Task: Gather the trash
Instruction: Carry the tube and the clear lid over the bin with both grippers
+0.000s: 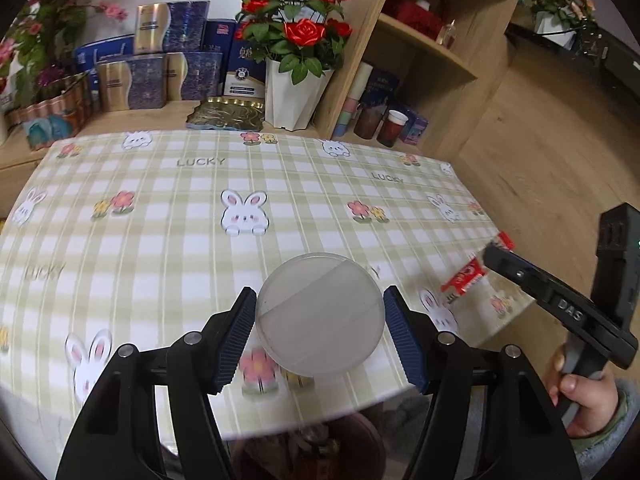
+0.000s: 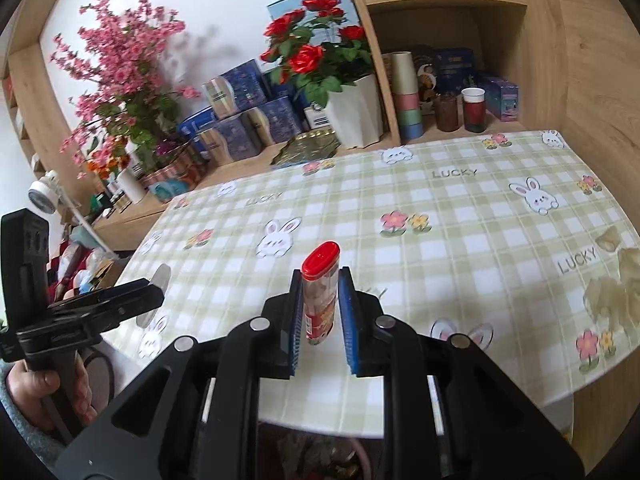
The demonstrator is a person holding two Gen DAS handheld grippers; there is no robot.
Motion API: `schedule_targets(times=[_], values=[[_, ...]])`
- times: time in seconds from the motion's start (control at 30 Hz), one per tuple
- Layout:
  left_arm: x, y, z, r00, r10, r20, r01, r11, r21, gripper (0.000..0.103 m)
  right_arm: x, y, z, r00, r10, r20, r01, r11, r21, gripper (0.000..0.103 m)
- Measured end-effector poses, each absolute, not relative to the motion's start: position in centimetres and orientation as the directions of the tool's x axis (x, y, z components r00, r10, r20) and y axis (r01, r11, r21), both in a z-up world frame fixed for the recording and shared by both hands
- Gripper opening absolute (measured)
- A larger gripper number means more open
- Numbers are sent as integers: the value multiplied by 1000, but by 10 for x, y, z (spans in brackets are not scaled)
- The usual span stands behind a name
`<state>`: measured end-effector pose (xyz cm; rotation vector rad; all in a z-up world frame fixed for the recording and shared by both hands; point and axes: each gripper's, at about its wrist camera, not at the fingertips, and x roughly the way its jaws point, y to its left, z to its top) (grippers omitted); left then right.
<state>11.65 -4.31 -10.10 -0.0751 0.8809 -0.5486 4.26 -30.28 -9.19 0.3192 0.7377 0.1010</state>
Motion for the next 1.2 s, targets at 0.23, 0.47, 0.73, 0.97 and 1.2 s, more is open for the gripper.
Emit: schedule_targets(times=[0.23, 0.47, 0.73, 0.97, 1.2], values=[[46, -17, -84, 540, -494, -681, 421, 859, -290, 64, -6, -269, -87, 708, 237, -666, -43, 955, 294, 21], [-1, 13, -94, 545, -486, -683, 377, 870, -318, 64, -40, -229, -116, 606, 297, -738, -102, 949, 297, 21], [-28, 51, -118, 556, -469, -687, 301, 883, -359, 64, -44, -174, -157, 448, 337, -828, -174, 941, 290, 21], [-30, 68, -131, 557, -469, -685, 269, 882, -386, 64, -41, -144, -178, 361, 314, -878, -207, 945, 252, 20], [-31, 65, -146, 509, -501, -700, 266, 865, -426, 64, -40, -154, -192, 321, 296, -899, -137, 954, 265, 24]])
